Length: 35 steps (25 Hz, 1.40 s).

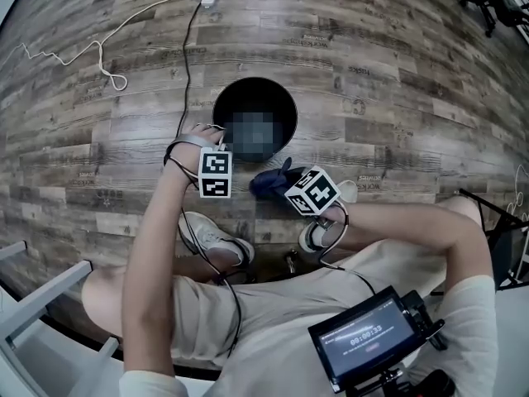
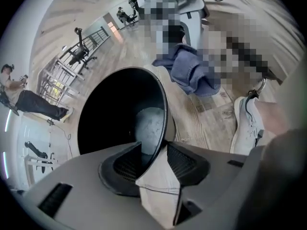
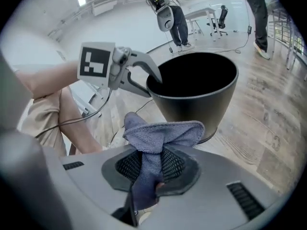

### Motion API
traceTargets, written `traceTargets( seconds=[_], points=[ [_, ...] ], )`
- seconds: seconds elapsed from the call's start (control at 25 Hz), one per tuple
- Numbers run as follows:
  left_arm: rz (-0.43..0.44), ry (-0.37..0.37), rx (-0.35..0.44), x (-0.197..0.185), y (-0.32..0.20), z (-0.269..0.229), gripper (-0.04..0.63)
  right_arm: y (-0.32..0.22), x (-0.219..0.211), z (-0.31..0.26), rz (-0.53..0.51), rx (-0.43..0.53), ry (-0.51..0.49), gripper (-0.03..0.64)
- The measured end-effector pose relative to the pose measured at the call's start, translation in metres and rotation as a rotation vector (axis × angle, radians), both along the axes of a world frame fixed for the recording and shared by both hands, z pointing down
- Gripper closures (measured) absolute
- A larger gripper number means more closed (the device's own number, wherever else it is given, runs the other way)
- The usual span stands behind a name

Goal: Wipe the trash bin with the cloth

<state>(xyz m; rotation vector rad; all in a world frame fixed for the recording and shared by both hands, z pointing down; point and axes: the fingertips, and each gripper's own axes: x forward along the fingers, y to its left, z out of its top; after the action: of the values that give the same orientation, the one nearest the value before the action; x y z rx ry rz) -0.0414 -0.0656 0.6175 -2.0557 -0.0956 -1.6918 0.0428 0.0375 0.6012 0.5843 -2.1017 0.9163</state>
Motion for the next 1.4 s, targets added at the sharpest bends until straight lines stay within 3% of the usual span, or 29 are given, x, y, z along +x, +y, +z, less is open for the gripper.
traceTargets(
  seconds=[0.28, 0.44, 0.6, 0.92, 1.16, 1.28, 1.4],
  points=[
    [-0.047, -0.055, -0.063, 0.005, 0.009, 0.000, 0.434, -0.028, 0.001, -0.014, 0.062, 0.033, -0.019, 0.540],
    [-0.047, -0.045, -0.129, 0.018, 0.024, -0.006, 0.467, -0.041, 0.001, -0.006, 0.062, 0.029, -0.003, 0.540],
    [-0.048, -0.037, -0.145, 0.023, 0.030, -0.008, 0.483, -0.041, 0.002, 0.014, 0.035, 0.036, 0.041, 0.540],
    [-0.099, -0.038, -0.146, 0.029, 0.027, -0.007, 0.488, -0.052, 0.011, 0.099, 0.021, 0.058, 0.175, 0.540],
    [-0.142, -0.044, -0.139, 0.033, 0.025, -0.006, 0.489, -0.059, 0.015, 0.164, 0.065, 0.111, 0.223, 0.540],
    [-0.178, -0.051, -0.139, 0.034, 0.027, -0.005, 0.489, -0.056, 0.016, 0.194, 0.029, 0.094, 0.301, 0.540],
    [-0.212, -0.057, -0.140, 0.035, 0.027, -0.004, 0.489, -0.054, 0.015, 0.203, 0.033, 0.065, 0.318, 0.540]
  ],
)
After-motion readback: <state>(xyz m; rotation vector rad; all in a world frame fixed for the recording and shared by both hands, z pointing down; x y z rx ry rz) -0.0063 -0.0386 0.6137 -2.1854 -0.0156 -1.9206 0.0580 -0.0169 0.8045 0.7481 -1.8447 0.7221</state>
